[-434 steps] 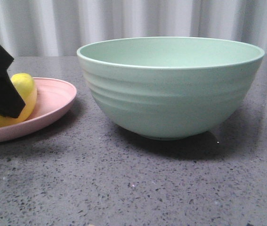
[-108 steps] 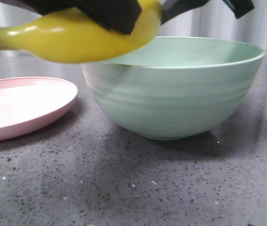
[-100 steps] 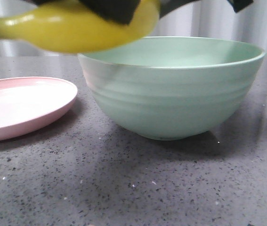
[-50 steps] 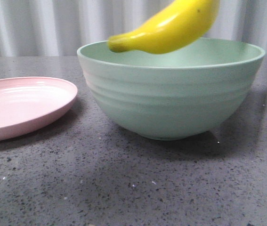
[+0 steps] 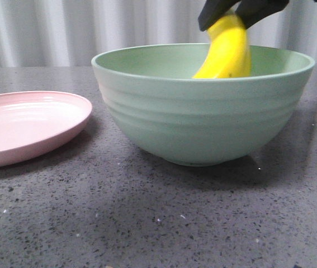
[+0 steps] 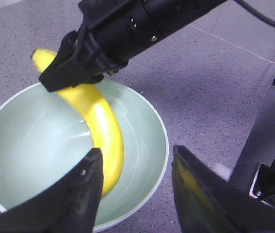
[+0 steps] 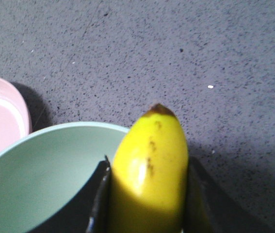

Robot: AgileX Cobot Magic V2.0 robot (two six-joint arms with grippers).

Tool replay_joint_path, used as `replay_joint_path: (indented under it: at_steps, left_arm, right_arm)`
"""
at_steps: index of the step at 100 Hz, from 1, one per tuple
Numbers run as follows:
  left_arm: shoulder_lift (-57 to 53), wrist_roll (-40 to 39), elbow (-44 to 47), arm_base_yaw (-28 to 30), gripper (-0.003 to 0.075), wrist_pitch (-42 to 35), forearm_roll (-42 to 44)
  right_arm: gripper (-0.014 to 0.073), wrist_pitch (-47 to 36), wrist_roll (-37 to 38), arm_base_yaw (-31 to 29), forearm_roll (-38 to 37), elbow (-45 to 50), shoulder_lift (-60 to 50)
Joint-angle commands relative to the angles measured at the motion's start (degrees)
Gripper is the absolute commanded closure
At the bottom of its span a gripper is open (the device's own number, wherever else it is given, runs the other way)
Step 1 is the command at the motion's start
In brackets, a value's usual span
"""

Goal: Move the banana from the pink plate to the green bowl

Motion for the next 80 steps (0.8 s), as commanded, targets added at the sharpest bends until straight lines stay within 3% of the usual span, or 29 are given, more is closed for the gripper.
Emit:
replay_joint_path:
  at_steps: [1, 9, 21, 29, 65, 72, 80]
  left_arm:
    - [-1.2, 0.1, -2.0, -0.4, 0.0415, -4.3, -0.9]
    - [-1.2, 0.1, -2.0, -0.4, 0.0415, -4.4, -0.9]
    - [-1.2, 0.1, -2.0, -0.4, 0.0415, -5.0, -0.9]
    - [-1.2, 0.1, -2.0, -0.4, 0.0415, -5.4, -0.9]
    - [-1.2, 0.1, -2.0, -0.4, 0.0415, -5.0, -0.9]
    - [-1.2, 0.3, -1.8, -0.4, 0.0419, -4.7, -0.8]
    - [-1.2, 0.4, -1.8, -0.4, 0.0445, -4.7, -0.6]
  right_arm:
    - [0.0560, -3.6, -0.6, 0.5, -0.4, -2.2, -1.7]
    - [0.0468, -3.6, -0.6, 0.8, -1.7, -2.2, -1.7]
    - [0.0260, -3.6, -0.6, 0.8, -1.8, -2.2, -1.7]
    - [0.0195, -3.6, -0.6, 0.8, -1.8, -2.2, -1.7]
    - [0.0202, -1.6, -0.6, 0.8, -2.0, -4.2, -3.0]
    - [0.0255, -0.9, -0.6, 0.8, -2.0, -4.2, -4.0]
    - [0.0382, 1.1, -0.6, 0.8, -2.0, -4.2, -5.3]
